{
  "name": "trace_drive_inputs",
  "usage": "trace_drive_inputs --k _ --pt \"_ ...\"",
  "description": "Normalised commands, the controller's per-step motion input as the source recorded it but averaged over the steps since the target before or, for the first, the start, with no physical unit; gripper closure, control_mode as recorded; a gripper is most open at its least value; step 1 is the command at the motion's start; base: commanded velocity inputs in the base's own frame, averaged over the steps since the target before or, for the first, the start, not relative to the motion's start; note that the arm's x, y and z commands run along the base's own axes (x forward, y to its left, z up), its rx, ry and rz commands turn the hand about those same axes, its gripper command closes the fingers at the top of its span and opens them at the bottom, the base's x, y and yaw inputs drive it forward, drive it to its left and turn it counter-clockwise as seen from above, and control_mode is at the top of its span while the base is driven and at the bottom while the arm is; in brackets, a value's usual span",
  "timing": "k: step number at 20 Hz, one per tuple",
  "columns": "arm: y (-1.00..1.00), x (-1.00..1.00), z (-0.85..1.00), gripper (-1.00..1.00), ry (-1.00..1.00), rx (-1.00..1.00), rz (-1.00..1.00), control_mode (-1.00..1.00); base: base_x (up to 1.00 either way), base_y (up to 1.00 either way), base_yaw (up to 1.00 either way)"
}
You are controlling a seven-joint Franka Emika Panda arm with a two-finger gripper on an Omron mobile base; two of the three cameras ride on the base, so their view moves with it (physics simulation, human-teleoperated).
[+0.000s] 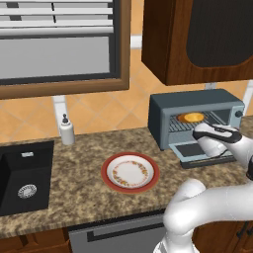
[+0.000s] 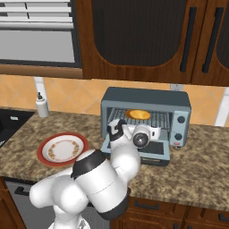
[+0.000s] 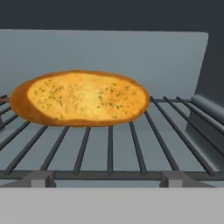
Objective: Pick up the kebab skewer and baguette bread, and place them inside the toaster oven. Close the toaster oven door and start by setting the timer.
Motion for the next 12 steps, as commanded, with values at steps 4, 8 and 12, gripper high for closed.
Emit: trace_drive_inputs --k 4,8,12 --pt "0.0 0.06 0.0 -1.0 0.01 0.0 0.0 -1.0 0.0 0.0 0.0" --pt "-0.17 -0.19 0.0 -1.0 0.01 0.0 0.0 -1.0 0.0 0.0 0.0" --pt "-0.27 -0.39 0.0 -1.0 0.0 0.0 0.0 -1.0 0.0 0.0 0.0"
